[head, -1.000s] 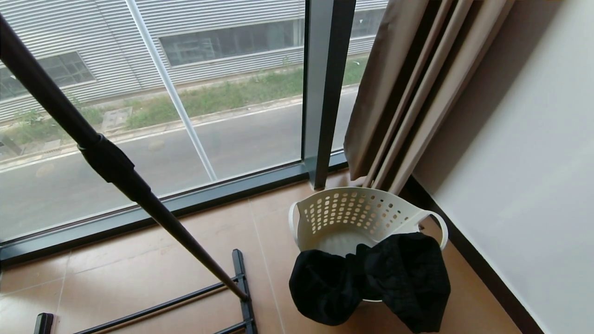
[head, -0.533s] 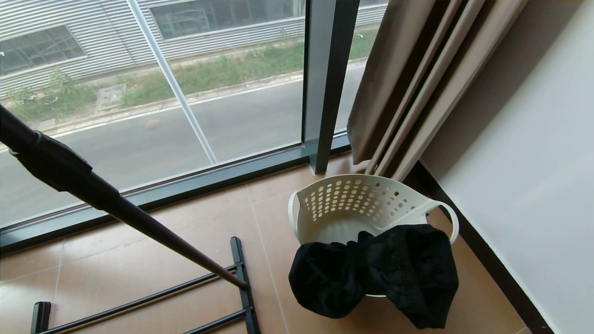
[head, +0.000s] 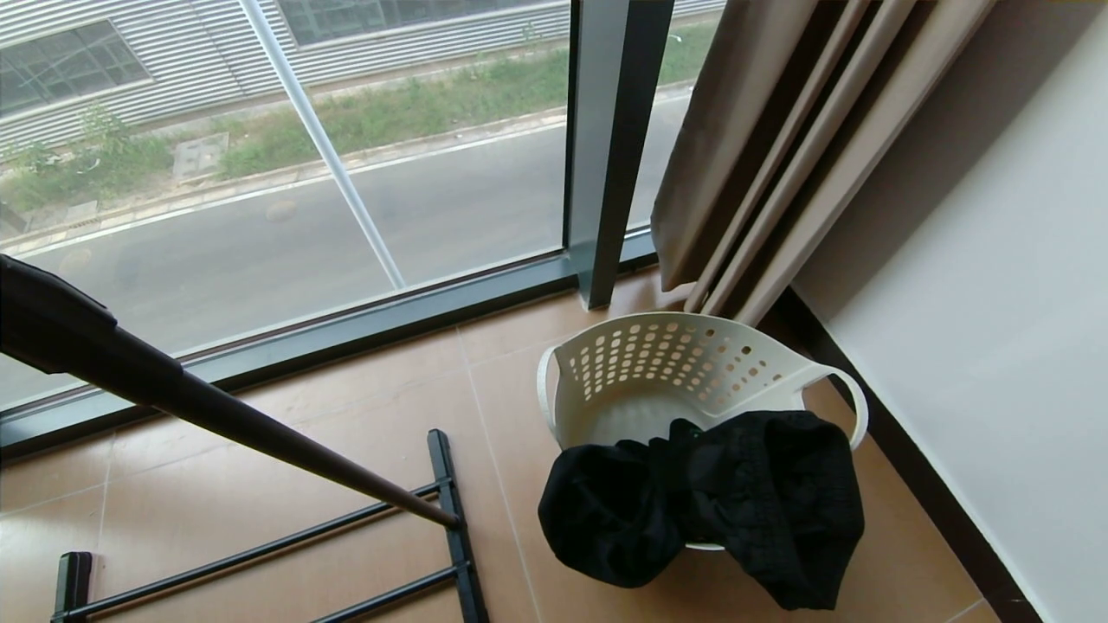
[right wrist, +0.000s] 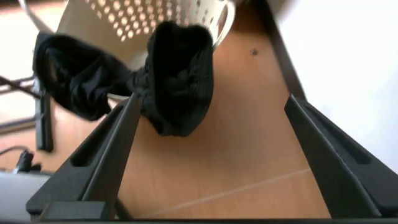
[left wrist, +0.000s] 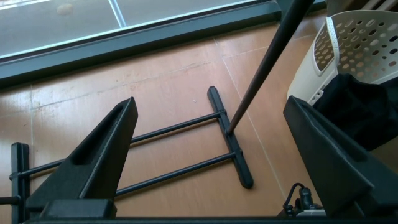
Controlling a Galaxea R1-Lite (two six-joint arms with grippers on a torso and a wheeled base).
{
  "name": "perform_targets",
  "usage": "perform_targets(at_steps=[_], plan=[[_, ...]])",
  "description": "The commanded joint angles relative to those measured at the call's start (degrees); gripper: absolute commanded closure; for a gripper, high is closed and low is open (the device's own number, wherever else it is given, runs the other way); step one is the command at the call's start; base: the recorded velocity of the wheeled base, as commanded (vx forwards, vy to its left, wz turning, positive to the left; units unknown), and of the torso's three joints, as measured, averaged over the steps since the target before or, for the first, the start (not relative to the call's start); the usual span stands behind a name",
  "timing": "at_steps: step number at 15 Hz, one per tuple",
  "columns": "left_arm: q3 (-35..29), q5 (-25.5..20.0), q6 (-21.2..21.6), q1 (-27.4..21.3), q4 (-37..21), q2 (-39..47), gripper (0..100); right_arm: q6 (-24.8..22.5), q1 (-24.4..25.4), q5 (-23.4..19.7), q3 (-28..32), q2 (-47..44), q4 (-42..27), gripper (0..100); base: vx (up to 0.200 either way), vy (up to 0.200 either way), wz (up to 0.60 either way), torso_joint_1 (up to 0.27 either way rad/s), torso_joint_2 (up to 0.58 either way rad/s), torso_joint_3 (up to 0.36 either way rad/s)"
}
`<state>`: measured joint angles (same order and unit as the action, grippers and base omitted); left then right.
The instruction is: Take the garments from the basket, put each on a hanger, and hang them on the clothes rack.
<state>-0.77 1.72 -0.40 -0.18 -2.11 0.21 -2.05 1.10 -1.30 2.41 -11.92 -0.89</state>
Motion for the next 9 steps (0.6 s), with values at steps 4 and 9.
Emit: perform_targets(at_steps=[4, 9], plan=[[0.0, 0.0, 0.0, 0.0, 0.0, -0.1, 0, -7.4, 5.7, -1.1, 16.8, -43.6, 3.9, 0, 0.000, 0.000, 0.00, 0.000, 0.00, 0.000], [0.0, 0.0, 0.0, 0.0, 0.1, -0.1, 0, -36.1, 5.6, -0.7, 29.2, -67.1, 5.6, 0, 0.000, 0.000, 0.00, 0.000, 0.00, 0.000]])
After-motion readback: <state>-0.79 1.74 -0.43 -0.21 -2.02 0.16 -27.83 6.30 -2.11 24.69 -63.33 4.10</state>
